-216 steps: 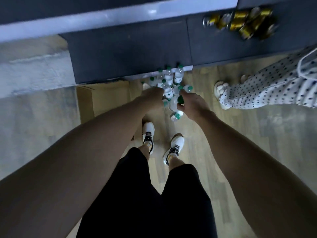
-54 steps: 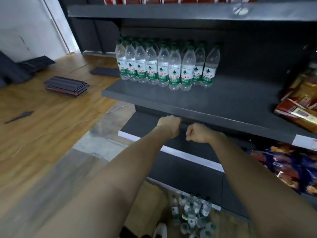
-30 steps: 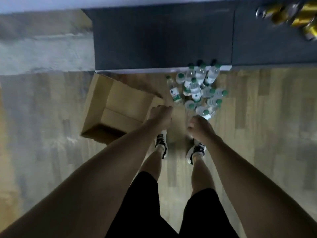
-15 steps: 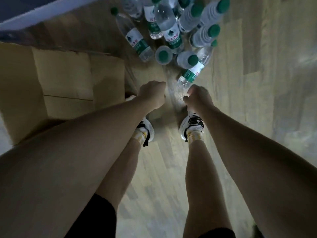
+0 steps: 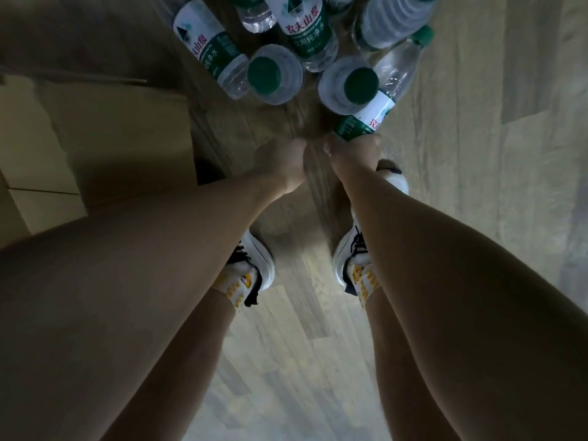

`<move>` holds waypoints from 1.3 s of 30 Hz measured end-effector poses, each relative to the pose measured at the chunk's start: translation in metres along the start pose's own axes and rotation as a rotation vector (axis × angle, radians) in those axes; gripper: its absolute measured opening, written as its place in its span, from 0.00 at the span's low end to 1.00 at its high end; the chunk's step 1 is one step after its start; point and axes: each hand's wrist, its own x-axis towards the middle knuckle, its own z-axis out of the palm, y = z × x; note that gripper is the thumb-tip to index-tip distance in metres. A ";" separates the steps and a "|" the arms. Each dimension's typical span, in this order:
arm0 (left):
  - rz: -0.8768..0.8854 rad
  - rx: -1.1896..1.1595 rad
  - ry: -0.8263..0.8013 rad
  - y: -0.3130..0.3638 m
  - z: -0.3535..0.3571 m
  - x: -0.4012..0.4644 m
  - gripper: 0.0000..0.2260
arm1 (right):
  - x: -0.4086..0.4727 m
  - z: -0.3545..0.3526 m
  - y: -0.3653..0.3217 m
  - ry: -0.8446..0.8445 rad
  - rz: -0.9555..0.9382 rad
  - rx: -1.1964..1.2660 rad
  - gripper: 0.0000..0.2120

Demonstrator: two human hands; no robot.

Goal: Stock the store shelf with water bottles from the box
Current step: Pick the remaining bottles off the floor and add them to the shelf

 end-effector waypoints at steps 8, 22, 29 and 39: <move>0.052 0.071 0.046 -0.002 -0.051 -0.057 0.05 | -0.059 -0.037 -0.015 -0.045 0.022 -0.147 0.40; 0.104 0.103 0.057 0.037 -0.265 -0.265 0.08 | -0.326 -0.196 -0.155 -0.261 -0.213 -0.733 0.34; 0.103 0.096 0.142 0.060 -0.410 -0.436 0.10 | -0.535 -0.285 -0.273 -0.206 -0.567 -0.922 0.32; 0.107 -0.121 0.457 0.052 -0.606 -0.622 0.25 | -0.807 -0.389 -0.416 -0.033 -1.022 -1.147 0.23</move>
